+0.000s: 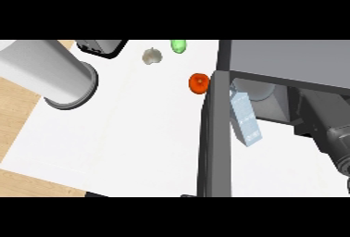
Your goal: Pick up the milk, place it into the microwave and close the microwave
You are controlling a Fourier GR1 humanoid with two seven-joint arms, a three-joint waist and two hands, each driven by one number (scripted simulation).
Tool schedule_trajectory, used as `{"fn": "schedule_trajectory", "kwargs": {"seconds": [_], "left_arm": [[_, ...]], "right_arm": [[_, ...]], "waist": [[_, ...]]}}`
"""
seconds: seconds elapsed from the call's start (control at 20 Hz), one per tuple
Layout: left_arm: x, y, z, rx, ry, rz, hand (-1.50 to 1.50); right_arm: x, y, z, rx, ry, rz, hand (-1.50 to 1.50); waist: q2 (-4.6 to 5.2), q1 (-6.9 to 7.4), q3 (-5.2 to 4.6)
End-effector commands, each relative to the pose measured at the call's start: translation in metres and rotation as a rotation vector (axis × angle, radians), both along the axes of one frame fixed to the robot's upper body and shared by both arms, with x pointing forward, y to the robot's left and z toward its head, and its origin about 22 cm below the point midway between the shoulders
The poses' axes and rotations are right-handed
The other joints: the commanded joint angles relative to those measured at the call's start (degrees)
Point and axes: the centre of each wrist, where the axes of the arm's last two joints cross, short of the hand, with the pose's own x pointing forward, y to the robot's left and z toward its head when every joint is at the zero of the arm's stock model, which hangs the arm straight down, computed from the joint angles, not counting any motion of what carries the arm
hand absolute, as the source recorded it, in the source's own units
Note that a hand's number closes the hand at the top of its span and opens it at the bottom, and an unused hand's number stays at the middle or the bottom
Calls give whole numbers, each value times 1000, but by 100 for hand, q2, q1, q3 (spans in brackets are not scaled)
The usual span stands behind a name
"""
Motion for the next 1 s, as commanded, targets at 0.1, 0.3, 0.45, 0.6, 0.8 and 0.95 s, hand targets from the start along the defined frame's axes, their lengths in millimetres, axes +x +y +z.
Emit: {"fn": "schedule_trajectory", "kwargs": {"seconds": [0.1, 0.3, 0.45, 0.6, 0.8, 0.95], "left_arm": [[8, 2, -1, 20, 16, -18, -150], [13, -4, -2, 12, 8, -30, -150], [16, -5, 0, 18, 11, -46, -150], [15, -3, -8, 15, 40, -36, -150], [16, -5, -9, 25, 55, -58, -150], [20, -10, -14, 16, 67, -66, -150]], "right_arm": [[15, 39, 17, -111, 77, 107, -150], [20, 54, 25, -116, 84, 83, -150], [23, 73, 27, -100, 78, 71, -150], [22, 86, 23, -97, 80, 76, -150], [27, 97, 35, -83, 34, 114, -150], [29, 107, 42, -53, -4, 87, -150]], "waist": [[-16, 226, -129], [-53, 181, -127], [-91, 186, -123], [-139, 112, -131], [-176, 84, -127], [-179, 6, -127]]}}
